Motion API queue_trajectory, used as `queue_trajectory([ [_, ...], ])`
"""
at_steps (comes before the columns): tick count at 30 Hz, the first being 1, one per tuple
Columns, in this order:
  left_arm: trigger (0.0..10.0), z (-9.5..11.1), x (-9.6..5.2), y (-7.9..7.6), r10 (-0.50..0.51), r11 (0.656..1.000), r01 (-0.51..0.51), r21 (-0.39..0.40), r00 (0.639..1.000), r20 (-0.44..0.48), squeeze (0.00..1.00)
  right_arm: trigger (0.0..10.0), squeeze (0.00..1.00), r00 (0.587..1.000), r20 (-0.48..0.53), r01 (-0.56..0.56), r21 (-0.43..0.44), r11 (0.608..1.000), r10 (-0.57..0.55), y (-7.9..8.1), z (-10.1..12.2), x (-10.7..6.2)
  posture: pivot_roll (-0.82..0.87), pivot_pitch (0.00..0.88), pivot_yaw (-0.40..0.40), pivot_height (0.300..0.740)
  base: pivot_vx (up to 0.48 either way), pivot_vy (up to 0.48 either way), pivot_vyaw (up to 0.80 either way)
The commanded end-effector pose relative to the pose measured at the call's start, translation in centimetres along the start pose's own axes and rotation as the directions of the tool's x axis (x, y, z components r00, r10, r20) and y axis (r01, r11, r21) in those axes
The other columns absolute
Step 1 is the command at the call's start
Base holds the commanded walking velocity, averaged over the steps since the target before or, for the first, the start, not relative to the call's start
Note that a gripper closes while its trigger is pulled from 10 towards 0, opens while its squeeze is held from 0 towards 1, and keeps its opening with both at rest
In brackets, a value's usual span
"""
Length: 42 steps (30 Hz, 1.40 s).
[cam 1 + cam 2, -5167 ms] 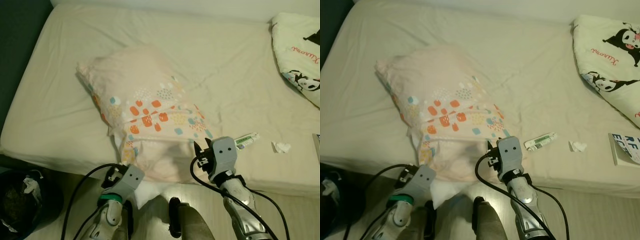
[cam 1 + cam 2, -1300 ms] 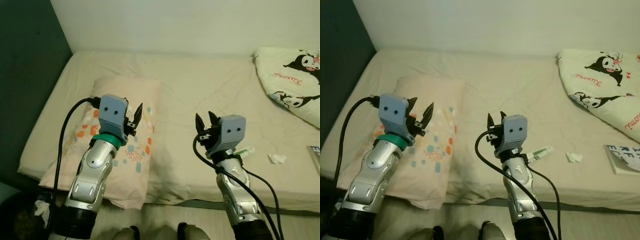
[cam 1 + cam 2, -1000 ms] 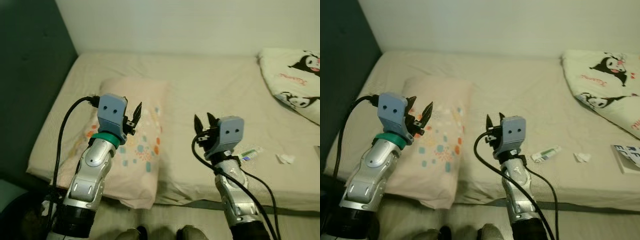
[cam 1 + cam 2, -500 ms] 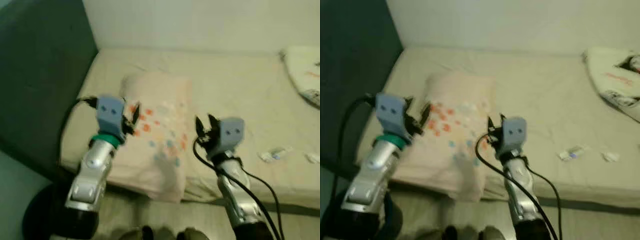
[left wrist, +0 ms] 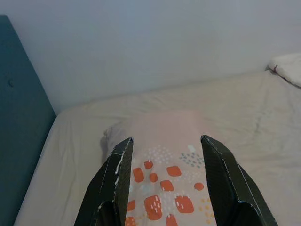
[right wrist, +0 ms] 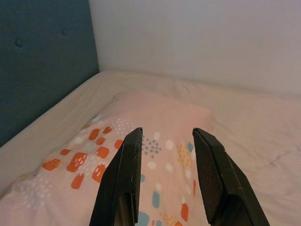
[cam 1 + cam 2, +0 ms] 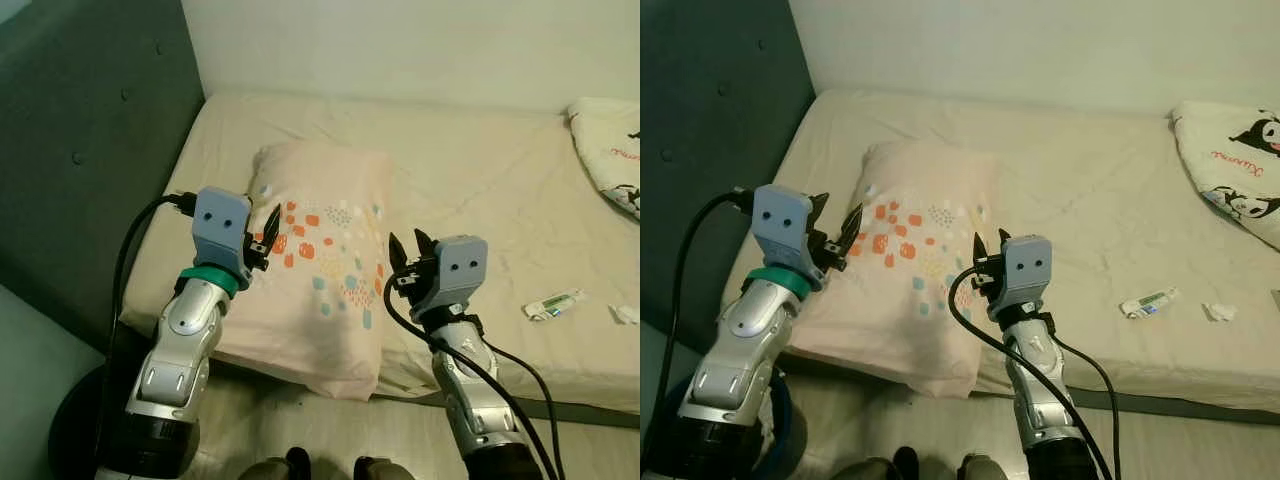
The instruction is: Clean up the room
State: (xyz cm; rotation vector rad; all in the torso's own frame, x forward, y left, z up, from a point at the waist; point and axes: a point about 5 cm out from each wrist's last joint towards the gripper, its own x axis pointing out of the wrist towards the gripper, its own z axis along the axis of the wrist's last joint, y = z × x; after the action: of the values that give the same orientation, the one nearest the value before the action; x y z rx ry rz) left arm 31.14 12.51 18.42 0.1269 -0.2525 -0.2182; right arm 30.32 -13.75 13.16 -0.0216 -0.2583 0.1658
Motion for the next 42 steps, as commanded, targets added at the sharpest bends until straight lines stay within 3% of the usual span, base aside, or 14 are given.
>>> queue_trajectory([
  [1,10.0,-0.4,-0.2,-0.3,-0.008,1.0,0.008,0.018,1.0,-0.011,0.0,10.0,0.0,1.0,-0.022,0.005,-0.004,1.0,-0.005,-0.2,-0.5,-0.3,-0.08,0.074,0.06,0.74,0.0,-0.48,0.0],
  [14,10.0,-0.8,-0.2,-0.3,0.001,1.0,0.0,0.021,0.999,-0.032,0.0,10.0,0.0,1.0,-0.025,0.008,-0.007,1.0,-0.008,-0.3,-0.5,-0.4,-0.09,0.079,0.061,0.74,0.0,-0.455,0.0],
  [42,10.0,-2.4,-0.5,0.0,0.016,0.999,-0.013,0.032,0.993,-0.115,0.0,10.0,0.0,0.999,-0.034,0.01,-0.005,1.0,-0.01,-0.2,-0.7,-0.7,-0.09,0.085,0.064,0.74,0.0,0.012,0.0],
])
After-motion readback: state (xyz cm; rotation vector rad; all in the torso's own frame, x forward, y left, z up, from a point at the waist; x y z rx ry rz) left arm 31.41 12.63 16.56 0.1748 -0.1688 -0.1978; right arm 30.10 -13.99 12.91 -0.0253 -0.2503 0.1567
